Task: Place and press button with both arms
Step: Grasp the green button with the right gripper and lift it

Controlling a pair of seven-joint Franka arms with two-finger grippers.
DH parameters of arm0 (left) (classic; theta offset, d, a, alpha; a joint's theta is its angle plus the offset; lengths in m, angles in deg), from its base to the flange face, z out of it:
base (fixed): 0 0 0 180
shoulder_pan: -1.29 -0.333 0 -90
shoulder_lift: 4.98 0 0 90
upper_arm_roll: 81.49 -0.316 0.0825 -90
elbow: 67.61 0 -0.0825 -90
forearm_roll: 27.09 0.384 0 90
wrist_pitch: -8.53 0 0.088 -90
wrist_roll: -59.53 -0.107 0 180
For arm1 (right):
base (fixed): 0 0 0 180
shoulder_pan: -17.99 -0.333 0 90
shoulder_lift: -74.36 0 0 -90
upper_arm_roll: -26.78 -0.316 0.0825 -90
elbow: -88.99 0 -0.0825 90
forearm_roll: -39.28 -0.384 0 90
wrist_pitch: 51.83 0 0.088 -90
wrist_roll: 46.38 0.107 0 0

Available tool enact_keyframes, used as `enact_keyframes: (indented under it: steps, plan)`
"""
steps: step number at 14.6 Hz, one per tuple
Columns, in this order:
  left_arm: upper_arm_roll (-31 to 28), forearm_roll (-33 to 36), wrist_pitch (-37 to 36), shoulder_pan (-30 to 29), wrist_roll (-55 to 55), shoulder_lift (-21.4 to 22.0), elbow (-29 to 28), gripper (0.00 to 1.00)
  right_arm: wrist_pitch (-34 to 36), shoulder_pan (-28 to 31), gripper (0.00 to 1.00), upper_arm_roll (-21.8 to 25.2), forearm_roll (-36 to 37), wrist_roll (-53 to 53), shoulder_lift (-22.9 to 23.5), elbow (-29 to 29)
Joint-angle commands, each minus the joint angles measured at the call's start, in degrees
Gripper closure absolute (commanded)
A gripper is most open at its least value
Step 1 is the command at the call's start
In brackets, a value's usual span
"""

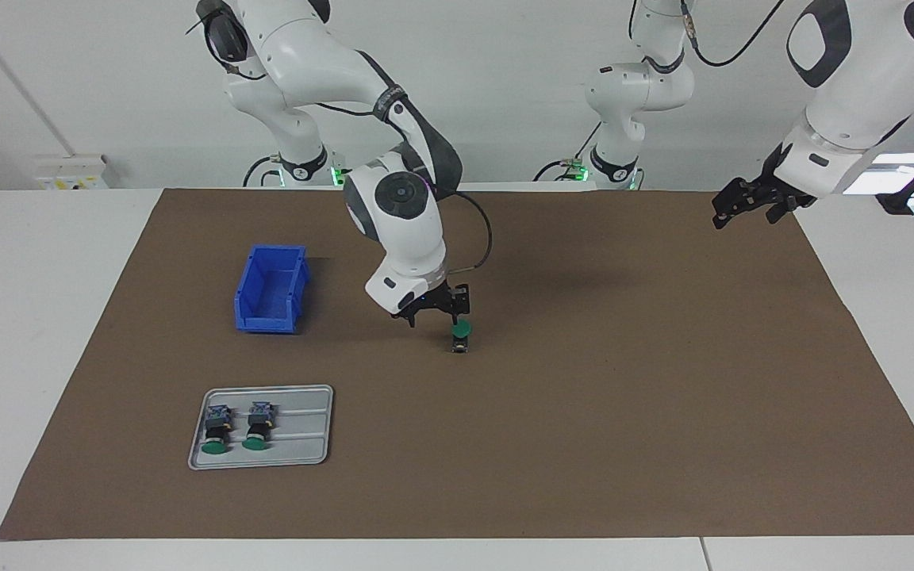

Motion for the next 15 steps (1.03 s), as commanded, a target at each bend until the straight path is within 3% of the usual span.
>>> enact_keyframes:
  steps: [1,9,11,15]
  plan:
    - [0.6,0.8,0.7,-0.7,-0.2,1.3,-1.7,0.0,-0.9,-2.8,0.16,2.0,1.7,1.3,3.1,2.4]
    - [0.6,0.8,0.8,-0.7,-0.2,1.3,-1.7,0.0,-5.1,-6.6,0.16,4.2,2.2,1.2,4.6,4.2]
    - [0.6,0.8,0.8,-0.7,-0.3,1.3,-1.7,0.0,-8.1,-7.7,0.16,4.5,2.4,1.5,7.1,4.1]
    - [0.6,0.8,0.8,-0.7,-0.2,1.3,-1.7,0.0,-6.7,-7.7,0.2,5.5,2.9,1.5,7.1,3.7]
